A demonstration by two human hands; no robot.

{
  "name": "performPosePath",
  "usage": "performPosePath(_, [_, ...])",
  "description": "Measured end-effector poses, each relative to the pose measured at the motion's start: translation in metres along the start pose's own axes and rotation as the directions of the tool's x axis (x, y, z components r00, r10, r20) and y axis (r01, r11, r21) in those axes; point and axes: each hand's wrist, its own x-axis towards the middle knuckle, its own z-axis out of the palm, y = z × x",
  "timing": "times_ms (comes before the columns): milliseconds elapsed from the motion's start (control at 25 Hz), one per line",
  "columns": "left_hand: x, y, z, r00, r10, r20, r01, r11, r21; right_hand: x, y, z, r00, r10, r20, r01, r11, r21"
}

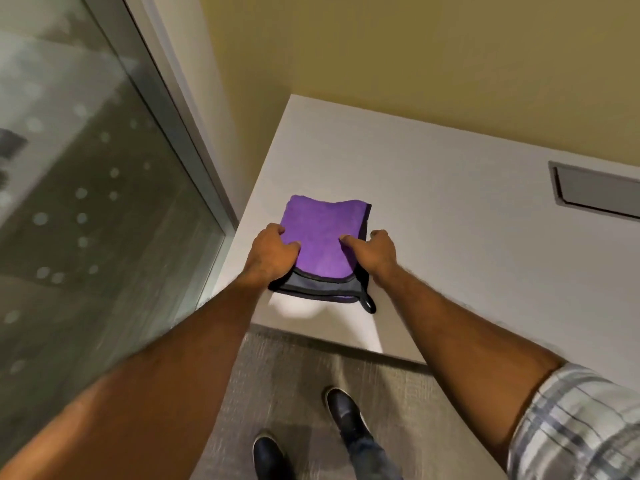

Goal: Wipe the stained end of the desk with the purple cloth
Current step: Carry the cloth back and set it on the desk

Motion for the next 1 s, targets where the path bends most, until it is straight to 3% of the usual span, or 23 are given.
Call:
performPosePath(120, [0.015, 0.012, 0.007, 0.995, -0.082, -0.050, 0.078, 0.993, -0.089, 0.011, -0.006, -0.003, 0.994, 0.090, 0.069, -0.102, 0.976, 0.195])
performPosePath(240, [0.024, 0.019, 0.009, 0.994, -0.109, -0.016, 0.107, 0.988, -0.110, 0.014, -0.007, -0.005, 0.986, 0.101, 0.130, -0.128, 0.966, 0.223])
performPosePath(440, [0.010, 0.030, 0.001, 0.997, 0.069, 0.025, -0.064, 0.984, -0.164, 0.003, -0.006, -0.016, 0.989, 0.008, 0.145, -0.045, 0.968, 0.248])
performPosePath(720, [-0.034, 0.036, -0.033, 0.962, 0.272, -0.008, -0.264, 0.926, -0.269, -0.052, 0.002, -0.057, 0.995, -0.081, 0.065, 0.037, 0.862, 0.506])
performPosePath(1000, [-0.092, 0.075, -0.068, 0.897, 0.440, 0.036, -0.410, 0.860, -0.305, -0.130, -0.018, -0.125, 0.947, -0.303, -0.106, 0.319, 0.851, 0.417])
